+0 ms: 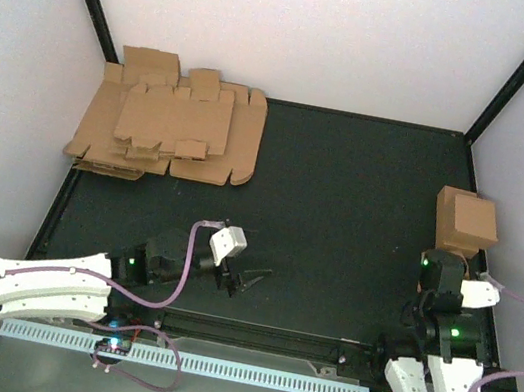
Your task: Fold the paper box
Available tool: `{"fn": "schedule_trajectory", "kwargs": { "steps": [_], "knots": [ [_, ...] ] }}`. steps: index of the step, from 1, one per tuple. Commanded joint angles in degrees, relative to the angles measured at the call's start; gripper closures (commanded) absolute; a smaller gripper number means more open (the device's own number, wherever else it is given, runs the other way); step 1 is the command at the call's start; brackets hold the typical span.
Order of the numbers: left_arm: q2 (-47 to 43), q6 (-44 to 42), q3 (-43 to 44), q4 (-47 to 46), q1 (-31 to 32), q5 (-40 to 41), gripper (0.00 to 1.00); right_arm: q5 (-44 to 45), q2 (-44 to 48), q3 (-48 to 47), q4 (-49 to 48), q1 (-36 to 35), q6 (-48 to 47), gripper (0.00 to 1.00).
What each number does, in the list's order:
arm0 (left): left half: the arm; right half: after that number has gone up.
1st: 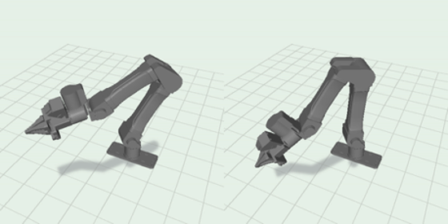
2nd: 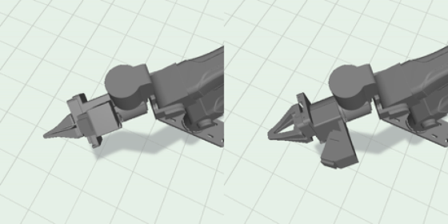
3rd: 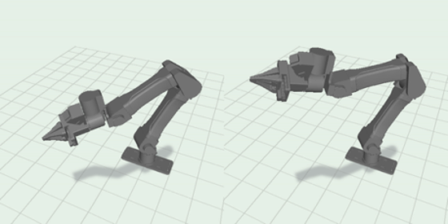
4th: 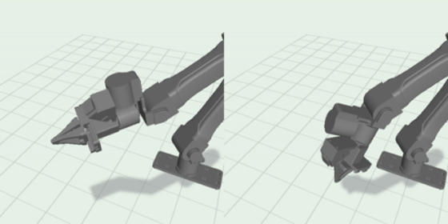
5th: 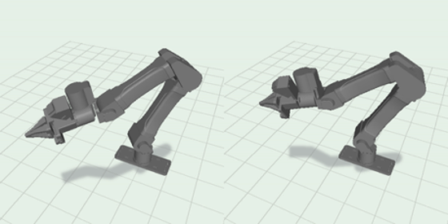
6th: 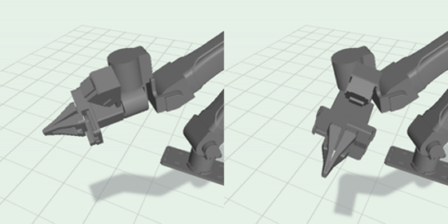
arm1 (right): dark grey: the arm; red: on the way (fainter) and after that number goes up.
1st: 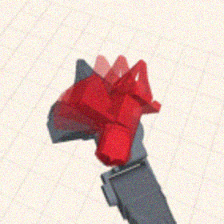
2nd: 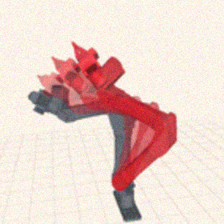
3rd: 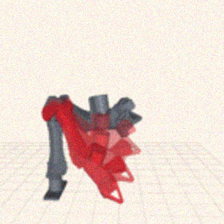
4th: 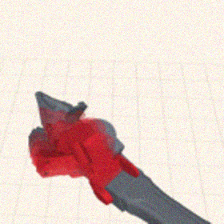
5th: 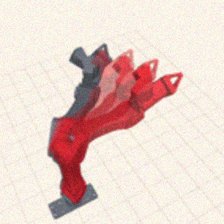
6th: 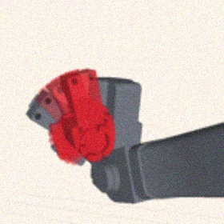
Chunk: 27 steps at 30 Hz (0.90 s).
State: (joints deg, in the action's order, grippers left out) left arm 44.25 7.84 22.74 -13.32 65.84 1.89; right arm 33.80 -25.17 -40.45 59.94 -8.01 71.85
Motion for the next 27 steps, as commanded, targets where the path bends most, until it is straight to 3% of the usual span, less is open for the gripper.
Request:
{"fn": "schedule_trajectory", "kwargs": {
  "steps": [1,7,12,22,27],
  "knots": [
    [-0.4,1.28,0.37,0.1,-0.8,-3.21,0.01,-2.8,-3.93,2.04,-5.27,5.16,0.34,0.71],
    [-1.43,1.38,0.04,0.92,-1.39,-3.6,0.01,-2.02,-5.12,2.76,-9.04,14.14,-4.89,0.72],
    [-0.86,1.65,-0.01,0.31,-1.82,-4.43,0.01,-9.38,-9.21,5.11,-16.86,24.66,-11.09,0.72],
    [0.49,1.56,0.37,0.05,-2.41,-5.39,0.01,-21.26,-17.62,5.19,-27.01,29.1,-11.65,0.72],
    [0.64,1.59,0.29,-0.14,-2.69,-5.41,0.01,-21.17,-20.17,4.94,-29.2,30.05,-11.11,0.72]
  ]
}}
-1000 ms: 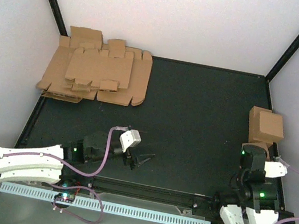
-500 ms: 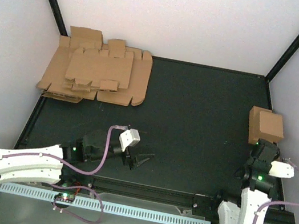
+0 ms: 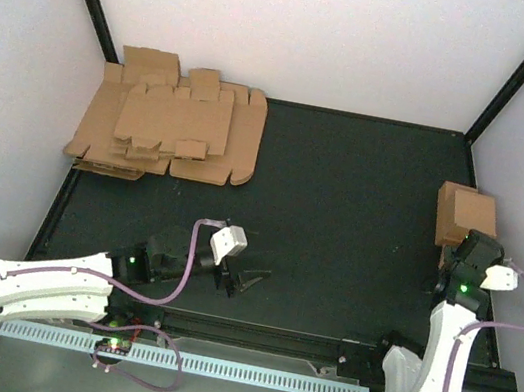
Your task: Fold the paper box
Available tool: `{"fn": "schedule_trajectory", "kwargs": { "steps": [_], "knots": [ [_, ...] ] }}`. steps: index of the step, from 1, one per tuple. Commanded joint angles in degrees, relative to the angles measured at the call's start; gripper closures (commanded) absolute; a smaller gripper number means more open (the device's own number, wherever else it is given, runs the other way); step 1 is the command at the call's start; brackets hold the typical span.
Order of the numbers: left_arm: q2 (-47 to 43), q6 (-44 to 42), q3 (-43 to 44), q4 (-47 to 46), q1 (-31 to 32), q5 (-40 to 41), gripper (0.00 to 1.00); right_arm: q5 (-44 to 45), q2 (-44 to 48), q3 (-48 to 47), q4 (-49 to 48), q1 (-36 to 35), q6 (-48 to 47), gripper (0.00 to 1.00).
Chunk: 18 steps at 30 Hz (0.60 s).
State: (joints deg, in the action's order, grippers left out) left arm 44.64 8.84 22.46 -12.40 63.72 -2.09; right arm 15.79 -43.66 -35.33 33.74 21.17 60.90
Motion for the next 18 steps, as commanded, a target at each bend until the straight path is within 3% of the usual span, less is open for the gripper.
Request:
{"fn": "schedule_trajectory", "kwargs": {
  "steps": [1,12,18],
  "knots": [
    [0.27,0.52,0.57,-1.03,-0.66,-1.49,0.01,-3.69,-2.0,0.09,-3.95,1.45,-0.31,0.72],
    [1.46,-0.13,0.77,-1.63,-1.32,-3.42,0.01,-15.67,-9.19,1.14,-14.7,5.56,-1.67,0.71],
    [0.35,-0.31,0.36,-0.9,-1.57,-3.45,0.01,-16.44,-13.13,1.06,-16.6,6.39,-1.47,0.71]
  ]
}}
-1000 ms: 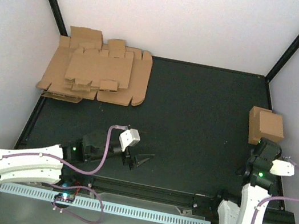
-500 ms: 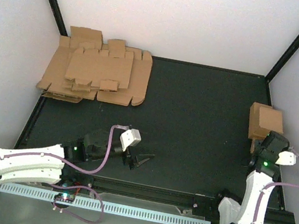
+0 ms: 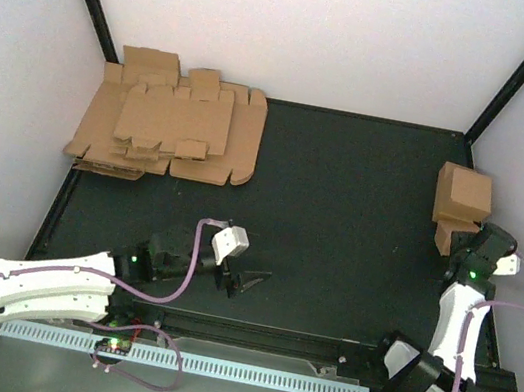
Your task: Fold the paper box
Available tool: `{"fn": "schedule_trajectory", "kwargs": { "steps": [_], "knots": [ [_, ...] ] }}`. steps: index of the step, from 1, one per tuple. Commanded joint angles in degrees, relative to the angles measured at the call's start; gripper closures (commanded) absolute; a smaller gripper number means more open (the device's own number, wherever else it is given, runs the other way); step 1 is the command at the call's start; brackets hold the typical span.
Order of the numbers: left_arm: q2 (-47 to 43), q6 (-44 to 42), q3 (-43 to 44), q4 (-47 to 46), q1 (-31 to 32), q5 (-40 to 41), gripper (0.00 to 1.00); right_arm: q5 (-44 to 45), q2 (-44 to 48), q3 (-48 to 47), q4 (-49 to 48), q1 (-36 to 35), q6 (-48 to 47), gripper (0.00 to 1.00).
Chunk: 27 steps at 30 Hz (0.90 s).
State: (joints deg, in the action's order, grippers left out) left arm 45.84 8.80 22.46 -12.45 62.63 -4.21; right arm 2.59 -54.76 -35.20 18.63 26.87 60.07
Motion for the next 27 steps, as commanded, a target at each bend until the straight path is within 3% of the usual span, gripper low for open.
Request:
{"fn": "schedule_trajectory", "kwargs": {
  "steps": [1,9,15,17,20,22,27],
  "knots": [
    [-1.04,-0.27,0.31,-0.62,-0.49,-1.33,0.01,-3.46,-2.33,1.19,-2.13,1.03,-0.45,0.71],
    [-2.32,-0.1,-0.13,0.2,-0.67,-1.38,0.01,-7.46,-4.21,4.16,-5.64,4.44,0.4,0.7],
    [-2.96,-0.01,-0.05,0.5,-0.67,-1.76,0.01,-6.95,-4.59,8.11,-6.47,6.32,0.91,0.6],
    [-3.28,0.06,-0.2,0.64,-0.67,-1.76,0.01,-5.83,-4.33,9.01,-5.95,6.35,1.34,0.5],
    [-3.65,0.06,-0.38,0.91,-0.67,-1.86,0.01,-3.57,-4.85,9.02,-3.33,6.37,1.63,0.15],
    [-3.74,0.12,-0.4,1.12,-0.67,-1.94,0.01,-2.29,-5.85,7.98,-0.3,6.35,1.1,0.02],
    [-3.59,0.16,-0.64,0.77,-0.76,-2.11,0.01,-1.48,-9.07,5.63,4.54,6.41,-2.42,0.01]
  ]
}}
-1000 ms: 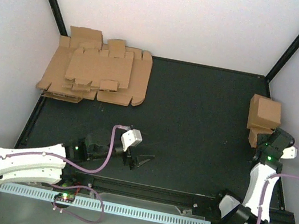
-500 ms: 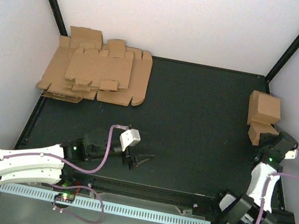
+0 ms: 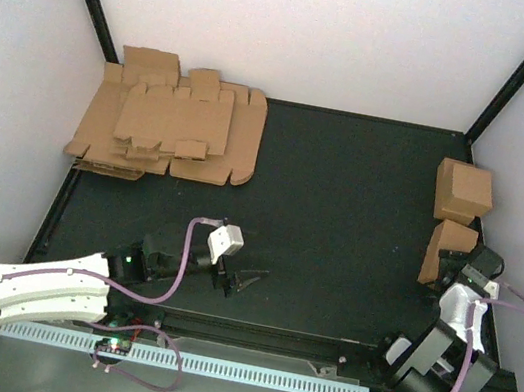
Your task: Fold the paper box
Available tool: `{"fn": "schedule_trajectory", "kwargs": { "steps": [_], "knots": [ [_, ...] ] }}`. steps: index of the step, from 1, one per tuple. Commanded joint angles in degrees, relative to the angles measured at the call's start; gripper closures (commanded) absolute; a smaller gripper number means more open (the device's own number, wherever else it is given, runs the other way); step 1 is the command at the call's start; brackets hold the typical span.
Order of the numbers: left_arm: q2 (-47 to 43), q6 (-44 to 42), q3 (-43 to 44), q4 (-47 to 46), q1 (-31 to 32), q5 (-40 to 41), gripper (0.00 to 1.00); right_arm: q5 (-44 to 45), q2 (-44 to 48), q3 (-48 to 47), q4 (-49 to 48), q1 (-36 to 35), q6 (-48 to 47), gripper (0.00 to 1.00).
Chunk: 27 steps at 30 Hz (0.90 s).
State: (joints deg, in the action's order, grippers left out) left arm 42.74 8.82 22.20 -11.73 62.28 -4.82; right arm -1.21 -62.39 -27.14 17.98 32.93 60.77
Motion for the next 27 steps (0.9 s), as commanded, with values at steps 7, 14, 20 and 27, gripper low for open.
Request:
{"fn": "schedule_trajectory", "kwargs": {
  "steps": [7,14,20,27],
  "knots": [
    [-0.45,-0.35,-0.38,0.36,-0.43,-1.77,0.01,4.98,-1.7,-2.2,7.0,0.37,-4.84,0.01],
    [-0.74,-0.22,-0.92,0.19,-0.41,-2.36,0.01,1.12,-2.36,-2.28,2.15,2.96,-6.87,0.04],
    [-0.42,-0.12,-1.01,-0.08,-0.43,-2.69,0.01,-0.24,-7.47,-6.76,0.02,3.09,-7.17,0.12],
    [0.02,-0.25,-1.01,0.21,-0.53,-2.57,0.01,0.25,-12.46,-9.43,-2.23,3.1,-7.38,0.18]
  ]
}}
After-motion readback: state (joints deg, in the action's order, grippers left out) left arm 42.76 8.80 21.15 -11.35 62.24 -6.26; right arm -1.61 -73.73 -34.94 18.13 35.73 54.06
